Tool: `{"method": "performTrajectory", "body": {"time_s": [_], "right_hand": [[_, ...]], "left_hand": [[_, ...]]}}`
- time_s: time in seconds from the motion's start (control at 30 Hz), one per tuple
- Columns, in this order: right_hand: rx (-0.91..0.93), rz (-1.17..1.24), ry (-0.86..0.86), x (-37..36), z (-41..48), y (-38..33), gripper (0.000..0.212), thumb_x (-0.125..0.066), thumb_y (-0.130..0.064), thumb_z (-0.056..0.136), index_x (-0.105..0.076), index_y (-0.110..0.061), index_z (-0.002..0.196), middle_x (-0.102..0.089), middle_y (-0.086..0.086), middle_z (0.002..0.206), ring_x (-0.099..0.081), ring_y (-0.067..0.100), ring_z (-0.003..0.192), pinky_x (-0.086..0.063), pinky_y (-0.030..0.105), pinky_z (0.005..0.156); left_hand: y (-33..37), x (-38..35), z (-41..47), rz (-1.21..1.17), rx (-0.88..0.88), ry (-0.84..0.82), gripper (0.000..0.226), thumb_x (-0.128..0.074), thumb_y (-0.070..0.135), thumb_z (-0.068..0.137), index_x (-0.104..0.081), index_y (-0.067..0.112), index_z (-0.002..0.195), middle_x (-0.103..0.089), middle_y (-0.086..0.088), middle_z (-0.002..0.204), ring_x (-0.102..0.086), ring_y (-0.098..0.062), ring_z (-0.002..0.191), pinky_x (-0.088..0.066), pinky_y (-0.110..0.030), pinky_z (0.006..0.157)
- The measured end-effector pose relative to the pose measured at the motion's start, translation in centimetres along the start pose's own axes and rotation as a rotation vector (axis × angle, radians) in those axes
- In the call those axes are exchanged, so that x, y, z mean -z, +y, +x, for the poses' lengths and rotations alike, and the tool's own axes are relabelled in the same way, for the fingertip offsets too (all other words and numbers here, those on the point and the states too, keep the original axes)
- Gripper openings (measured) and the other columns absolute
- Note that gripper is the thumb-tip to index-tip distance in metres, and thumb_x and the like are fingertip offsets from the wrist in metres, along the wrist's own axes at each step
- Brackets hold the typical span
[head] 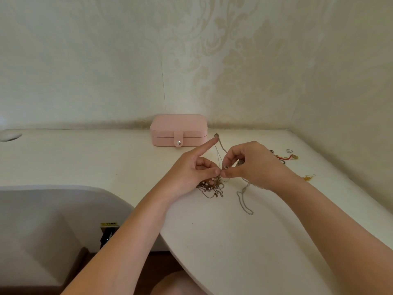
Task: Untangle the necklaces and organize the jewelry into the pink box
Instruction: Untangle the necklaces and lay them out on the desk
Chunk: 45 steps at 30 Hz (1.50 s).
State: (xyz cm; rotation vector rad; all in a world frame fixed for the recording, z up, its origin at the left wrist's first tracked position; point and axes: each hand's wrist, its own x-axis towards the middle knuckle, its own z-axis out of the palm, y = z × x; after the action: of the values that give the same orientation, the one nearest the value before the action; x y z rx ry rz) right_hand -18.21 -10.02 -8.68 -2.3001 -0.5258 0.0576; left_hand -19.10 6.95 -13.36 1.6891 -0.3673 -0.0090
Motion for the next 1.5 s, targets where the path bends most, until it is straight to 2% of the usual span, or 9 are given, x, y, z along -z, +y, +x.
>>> {"method": "performTrajectory", "body": {"time_s": [0.1, 0.23, 0.43, 0.7, 0.87, 1.0, 1.13, 1.27, 1.5], "right_hand": [[0.014, -0.059, -0.021, -0.1, -0.1, 0.0, 0.017, -0.075, -0.011, 0.072, -0.061, -0.020, 0.067, -0.051, -0.019, 0.048, -0.043, -0.004, 0.040, -0.031, 0.008, 0.041], [0.026, -0.053, -0.091, -0.5, -0.1, 0.0, 0.019, -0.069, -0.010, 0.075, -0.055, -0.020, 0.065, -0.045, -0.013, 0.054, -0.039, 0.000, 0.042, -0.029, 0.011, 0.045], [0.080, 0.080, -0.045, -0.8, 0.0, 0.2, 0.033, -0.064, -0.004, 0.073, -0.042, -0.022, 0.057, -0.061, 0.001, 0.069, -0.047, 0.013, 0.061, -0.039, 0.028, 0.061], [0.073, 0.269, 0.071, -0.3, 0.3, 0.7, 0.015, -0.062, 0.002, 0.079, -0.057, -0.012, 0.077, -0.062, 0.001, 0.077, -0.044, 0.000, 0.050, -0.035, 0.010, 0.050], [0.007, 0.511, -0.101, 0.1, 0.1, 0.3, 0.015, -0.058, 0.005, 0.084, -0.059, -0.010, 0.085, -0.056, 0.001, 0.066, -0.038, 0.006, 0.049, -0.033, 0.014, 0.049], [-0.003, 0.716, -0.186, 0.3, 0.2, 0.2, 0.021, -0.051, 0.011, 0.084, -0.055, -0.010, 0.083, -0.046, 0.005, 0.067, -0.032, 0.010, 0.051, -0.029, 0.017, 0.047], [-0.005, 0.696, -0.229, 0.1, 0.1, 0.1, 0.021, -0.046, 0.006, 0.087, -0.049, -0.013, 0.082, -0.055, 0.005, 0.065, -0.030, 0.012, 0.051, -0.029, 0.018, 0.048], [-0.004, 0.609, -0.233, -0.2, -0.1, -0.2, 0.016, -0.049, 0.001, 0.089, -0.048, -0.014, 0.082, -0.048, 0.001, 0.060, -0.029, 0.011, 0.052, -0.029, 0.016, 0.047], [0.133, 0.261, 0.014, 0.6, -0.3, -0.4, 0.019, -0.065, -0.004, 0.080, -0.051, -0.013, 0.072, -0.036, -0.001, 0.053, -0.029, 0.009, 0.048, -0.028, 0.013, 0.046]], "left_hand": [[0.0, -0.1, -0.1, -0.019, 0.016, -0.042, 0.081, -0.065, -0.012, 0.080, -0.039, 0.046, 0.131, -0.068, 0.000, 0.076, -0.063, -0.014, 0.068, -0.053, -0.025, 0.071], [0.1, -0.1, 0.0, -0.003, 0.027, -0.050, 0.082, -0.064, -0.013, 0.079, -0.040, 0.042, 0.134, -0.065, 0.000, 0.074, -0.060, -0.013, 0.068, -0.051, -0.023, 0.069], [0.4, 0.0, -0.3, -0.045, 0.033, -0.043, 0.077, -0.059, -0.011, 0.081, -0.041, 0.036, 0.139, -0.058, 0.002, 0.067, -0.052, -0.014, 0.063, -0.046, -0.024, 0.066], [0.9, 0.2, -0.6, -0.168, 0.027, -0.032, 0.070, -0.060, -0.006, 0.082, -0.044, 0.034, 0.138, -0.054, -0.003, 0.067, -0.049, -0.012, 0.058, -0.044, -0.022, 0.058], [0.8, 0.5, -0.4, -0.219, 0.024, 0.052, 0.068, -0.051, -0.010, 0.083, -0.048, 0.034, 0.136, -0.046, -0.001, 0.067, -0.040, -0.011, 0.055, -0.035, -0.021, 0.050], [1.1, 0.3, -0.4, -0.264, 0.030, 0.035, 0.070, -0.051, -0.011, 0.085, -0.046, 0.037, 0.136, -0.054, -0.002, 0.076, -0.038, -0.009, 0.052, -0.031, -0.020, 0.047], [1.4, 0.7, -0.6, -0.325, 0.017, 0.002, 0.071, -0.062, 0.005, 0.077, -0.044, 0.041, 0.135, -0.056, 0.004, 0.071, -0.036, -0.007, 0.051, -0.030, -0.018, 0.047], [1.4, 0.7, -0.8, -0.252, 0.014, -0.044, 0.077, -0.065, 0.009, 0.075, -0.037, 0.038, 0.141, -0.057, 0.010, 0.064, -0.034, -0.006, 0.051, -0.028, -0.017, 0.046], [1.8, 0.4, -1.0, -0.241, 0.024, -0.028, 0.069, -0.070, 0.013, 0.073, -0.046, 0.037, 0.133, -0.055, 0.009, 0.062, -0.038, -0.004, 0.053, -0.028, -0.017, 0.046]]}}
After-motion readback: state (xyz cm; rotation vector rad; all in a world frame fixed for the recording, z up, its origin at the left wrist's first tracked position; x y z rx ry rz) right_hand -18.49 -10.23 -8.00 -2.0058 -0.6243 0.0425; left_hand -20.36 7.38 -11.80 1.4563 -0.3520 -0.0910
